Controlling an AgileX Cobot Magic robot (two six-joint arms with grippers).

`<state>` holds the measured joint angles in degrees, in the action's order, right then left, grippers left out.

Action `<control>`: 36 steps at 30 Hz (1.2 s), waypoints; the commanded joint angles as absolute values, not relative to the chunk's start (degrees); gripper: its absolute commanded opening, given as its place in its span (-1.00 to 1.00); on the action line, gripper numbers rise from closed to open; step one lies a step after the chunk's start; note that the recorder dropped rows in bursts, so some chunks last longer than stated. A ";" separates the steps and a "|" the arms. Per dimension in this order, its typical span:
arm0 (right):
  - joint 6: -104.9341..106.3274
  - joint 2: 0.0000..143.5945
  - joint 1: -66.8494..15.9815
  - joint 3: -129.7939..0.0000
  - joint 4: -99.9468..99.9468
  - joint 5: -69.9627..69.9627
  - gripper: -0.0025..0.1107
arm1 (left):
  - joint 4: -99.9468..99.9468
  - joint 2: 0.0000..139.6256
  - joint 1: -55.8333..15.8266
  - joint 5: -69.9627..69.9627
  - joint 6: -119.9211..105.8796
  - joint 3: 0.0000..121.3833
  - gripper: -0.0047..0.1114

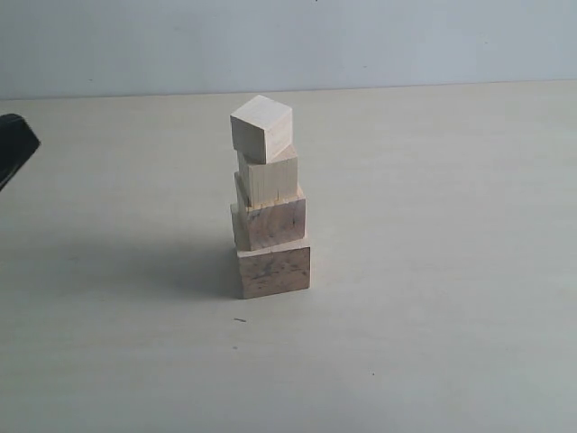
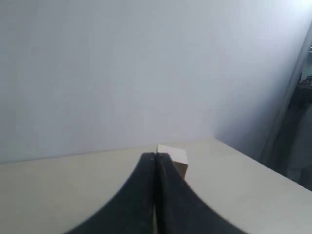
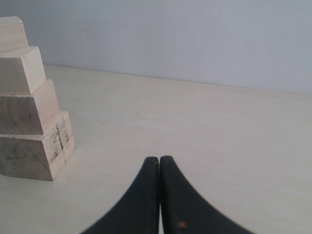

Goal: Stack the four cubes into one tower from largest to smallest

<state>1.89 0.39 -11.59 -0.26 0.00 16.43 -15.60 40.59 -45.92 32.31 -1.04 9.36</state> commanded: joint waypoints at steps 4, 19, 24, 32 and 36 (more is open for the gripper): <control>2.26 0.00 -11.21 0.00 0.00 16.37 -0.96 | -9.62 31.99 -45.92 29.81 -1.12 7.19 -0.92; 2.26 0.00 -11.21 0.00 0.00 16.37 -0.96 | -11.85 4.91 -43.51 1.44 -11.36 0.00 -0.92; 2.26 0.00 -11.21 0.00 0.00 16.37 -0.96 | -11.85 0.00 -41.42 -6.24 -11.36 0.00 -0.92; 2.26 0.00 -11.21 0.00 0.00 16.37 -0.96 | -11.72 0.00 -40.95 -17.40 -11.36 0.00 -0.92; 2.26 0.00 -11.21 0.00 0.00 16.37 -0.96 | -11.72 0.00 -40.95 -17.95 -11.52 0.00 -0.92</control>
<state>1.89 0.39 -11.59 -0.26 0.00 16.50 -11.54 0.38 -41.01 -17.41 -11.22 0.18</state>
